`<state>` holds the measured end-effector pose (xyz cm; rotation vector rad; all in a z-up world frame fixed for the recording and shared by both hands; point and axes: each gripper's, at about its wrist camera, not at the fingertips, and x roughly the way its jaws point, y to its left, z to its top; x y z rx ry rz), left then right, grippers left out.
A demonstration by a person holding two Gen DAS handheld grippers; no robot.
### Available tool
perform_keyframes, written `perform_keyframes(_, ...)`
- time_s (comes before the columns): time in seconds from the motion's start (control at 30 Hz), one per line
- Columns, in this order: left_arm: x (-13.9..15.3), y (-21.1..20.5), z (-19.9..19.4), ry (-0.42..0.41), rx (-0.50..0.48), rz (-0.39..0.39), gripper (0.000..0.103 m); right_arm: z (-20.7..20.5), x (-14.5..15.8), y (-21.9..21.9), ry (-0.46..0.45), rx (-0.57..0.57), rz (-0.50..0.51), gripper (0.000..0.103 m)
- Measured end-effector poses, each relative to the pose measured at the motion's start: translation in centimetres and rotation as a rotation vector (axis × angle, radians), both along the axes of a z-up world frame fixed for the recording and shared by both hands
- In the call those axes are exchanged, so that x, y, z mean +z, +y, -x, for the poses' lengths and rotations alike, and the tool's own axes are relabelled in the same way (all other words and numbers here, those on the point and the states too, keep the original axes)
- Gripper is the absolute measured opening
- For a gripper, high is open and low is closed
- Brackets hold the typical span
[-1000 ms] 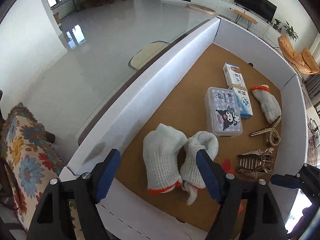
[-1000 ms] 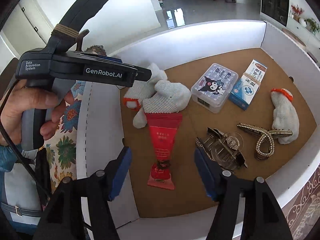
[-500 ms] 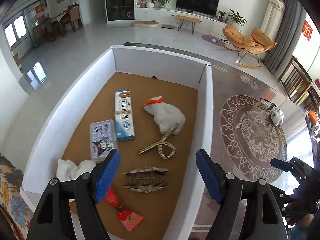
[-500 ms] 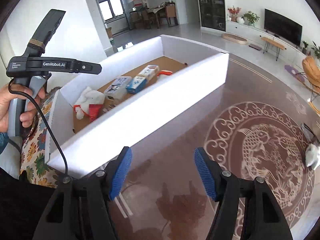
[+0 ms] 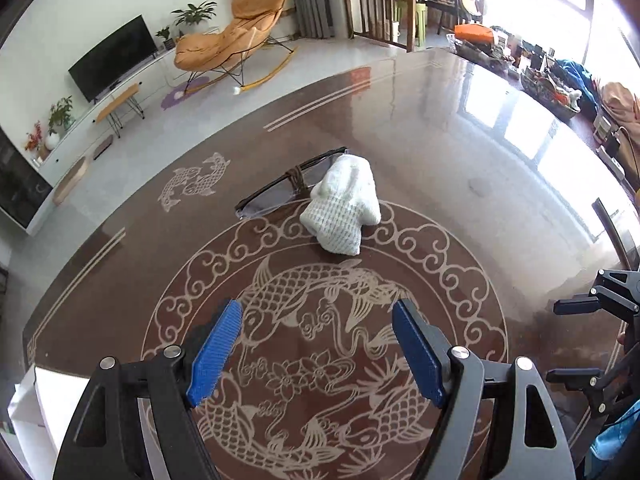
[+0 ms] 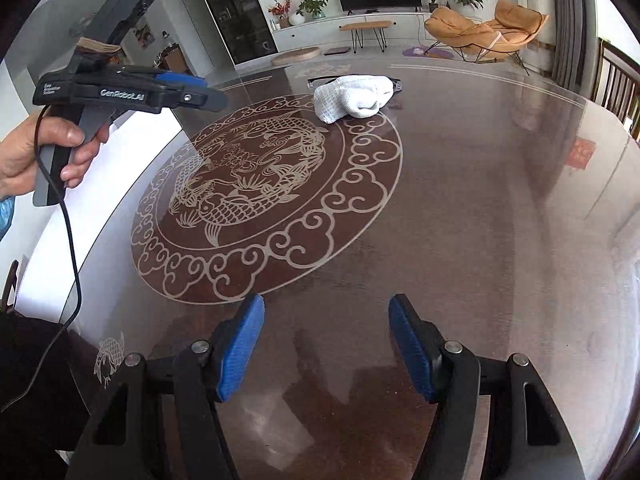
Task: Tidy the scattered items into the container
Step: 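Close the left tool on the last white knit glove while the right tool returns to the table, then close the right tool on the black-framed eyeglasses while the left tool holds the glove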
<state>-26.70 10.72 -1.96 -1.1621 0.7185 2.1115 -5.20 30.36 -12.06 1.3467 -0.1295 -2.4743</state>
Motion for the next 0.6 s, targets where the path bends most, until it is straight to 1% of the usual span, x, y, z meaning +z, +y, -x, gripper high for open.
perform_keyframes(0.07, -0.8, 2.8, 1.4, 0.022, -0.023, 0.016, 0.077, -0.1, -0.4, 0.4, 0.005, -0.002, 0.021, 0.066)
perform_keyframes(0.1, -1.2, 3.8, 2.2, 0.021, -0.023, 0.021, 0.077, -0.2, -0.5, 0.6, 0.008, -0.003, 0.033, 0.066)
perform_keyframes(0.2, -2.7, 5.8, 4.3, -0.012, -0.014, 0.021, 0.077, -0.2, -0.4, 0.7, 0.019, 0.005, 0.065, 0.066)
perform_keyframes(0.33, -4.1, 6.7, 5.9, -0.015, 0.009, -0.006, 0.077, 0.0, -0.4, 0.9, 0.031, 0.007, 0.104, 0.066)
perform_keyframes(0.47, -5.3, 7.1, 6.4, -0.058, 0.012, -0.023, 0.077, 0.3, -0.5, 1.3, 0.028, -0.003, 0.138, 0.066)
perform_keyframes(0.53, -5.4, 7.1, 6.3, -0.063, 0.019, -0.054, 0.064, 0.3, -0.7, 1.5, 0.028, -0.016, 0.14, 0.066)
perform_keyframes(0.57, -5.4, 7.0, 6.4, -0.067, 0.031, -0.061, 0.043, 0.3, -0.8, 1.7, 0.026, -0.021, 0.142, 0.066)
perform_keyframes(0.6, -5.2, 6.8, 6.5, -0.08, 0.049, -0.076, 0.036, 0.2, -0.9, 1.8, 0.025, -0.026, 0.145, 0.066)
